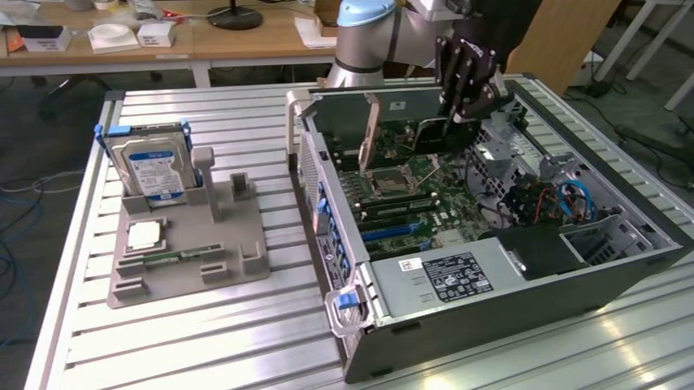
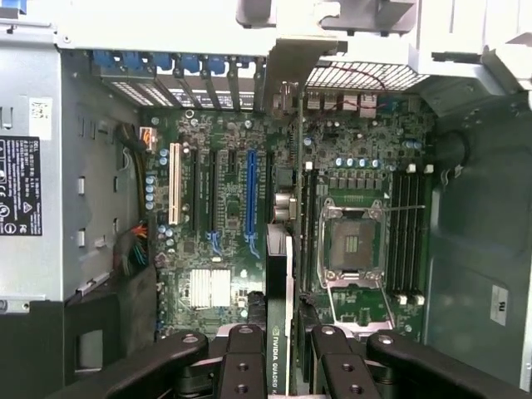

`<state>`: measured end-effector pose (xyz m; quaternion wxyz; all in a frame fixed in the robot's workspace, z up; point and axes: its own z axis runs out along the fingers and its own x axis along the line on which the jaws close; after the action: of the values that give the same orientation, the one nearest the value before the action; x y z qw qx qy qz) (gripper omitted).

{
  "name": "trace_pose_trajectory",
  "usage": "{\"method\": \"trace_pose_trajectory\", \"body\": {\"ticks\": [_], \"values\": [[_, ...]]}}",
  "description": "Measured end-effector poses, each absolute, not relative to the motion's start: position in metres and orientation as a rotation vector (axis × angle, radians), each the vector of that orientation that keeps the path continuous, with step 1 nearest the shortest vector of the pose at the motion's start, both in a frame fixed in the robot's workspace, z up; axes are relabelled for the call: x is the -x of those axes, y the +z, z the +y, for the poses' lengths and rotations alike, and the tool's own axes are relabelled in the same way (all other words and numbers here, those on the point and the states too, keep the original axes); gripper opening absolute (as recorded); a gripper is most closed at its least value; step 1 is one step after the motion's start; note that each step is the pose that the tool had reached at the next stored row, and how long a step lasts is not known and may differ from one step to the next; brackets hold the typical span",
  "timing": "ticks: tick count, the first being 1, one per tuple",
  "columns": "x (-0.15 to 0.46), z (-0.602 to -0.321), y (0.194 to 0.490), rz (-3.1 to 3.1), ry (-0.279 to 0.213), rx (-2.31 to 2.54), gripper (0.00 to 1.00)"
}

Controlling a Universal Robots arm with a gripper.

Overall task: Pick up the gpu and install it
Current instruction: 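Insert the gpu into the slot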

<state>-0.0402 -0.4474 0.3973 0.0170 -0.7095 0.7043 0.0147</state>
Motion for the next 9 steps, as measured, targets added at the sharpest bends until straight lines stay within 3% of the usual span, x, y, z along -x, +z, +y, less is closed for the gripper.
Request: {"method": "trace_pose_trajectory", "body": {"ticks": [9], "values": [[0.041,-0.454,0.381,2.205,0.045,2.189,0.26]]}}
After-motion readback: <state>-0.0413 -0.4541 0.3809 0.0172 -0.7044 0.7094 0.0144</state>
